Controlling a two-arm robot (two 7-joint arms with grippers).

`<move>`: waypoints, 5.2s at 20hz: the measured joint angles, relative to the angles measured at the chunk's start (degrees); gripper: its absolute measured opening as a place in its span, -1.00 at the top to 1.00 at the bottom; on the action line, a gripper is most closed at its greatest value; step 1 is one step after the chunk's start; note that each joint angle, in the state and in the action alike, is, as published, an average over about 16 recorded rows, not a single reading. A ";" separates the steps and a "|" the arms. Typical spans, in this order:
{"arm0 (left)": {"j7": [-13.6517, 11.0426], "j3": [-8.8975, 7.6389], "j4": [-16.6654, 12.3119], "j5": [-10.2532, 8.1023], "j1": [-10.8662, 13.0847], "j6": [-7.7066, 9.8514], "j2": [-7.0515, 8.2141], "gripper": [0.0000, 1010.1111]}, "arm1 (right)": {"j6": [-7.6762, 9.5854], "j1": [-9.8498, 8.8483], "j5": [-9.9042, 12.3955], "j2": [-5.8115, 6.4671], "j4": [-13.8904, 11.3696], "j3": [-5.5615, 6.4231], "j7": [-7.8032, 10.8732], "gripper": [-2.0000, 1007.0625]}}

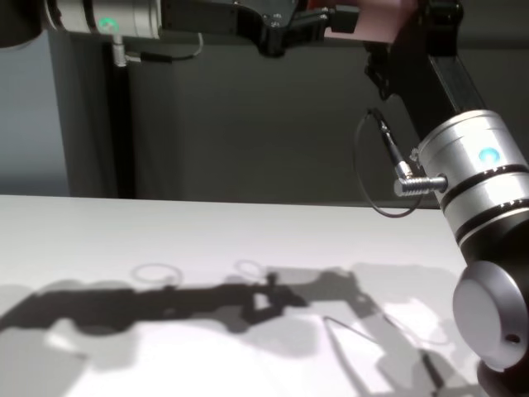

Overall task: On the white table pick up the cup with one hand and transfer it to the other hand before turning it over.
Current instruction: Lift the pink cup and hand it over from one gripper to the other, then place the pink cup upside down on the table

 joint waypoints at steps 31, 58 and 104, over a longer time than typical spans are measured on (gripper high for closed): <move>0.00 0.00 0.00 -0.01 0.00 0.00 -0.01 0.91 | -0.46 0.06 0.48 0.28 -0.22 -0.50 -0.13 -0.46; 0.00 0.00 0.00 0.01 0.00 0.00 0.00 -0.33 | -0.36 0.06 0.39 0.27 -0.23 -0.47 -0.09 -0.46; 27.06 -10.38 -16.75 -0.19 19.44 10.86 14.05 -0.98 | -0.36 0.06 0.40 0.27 -0.23 -0.46 -0.10 -0.46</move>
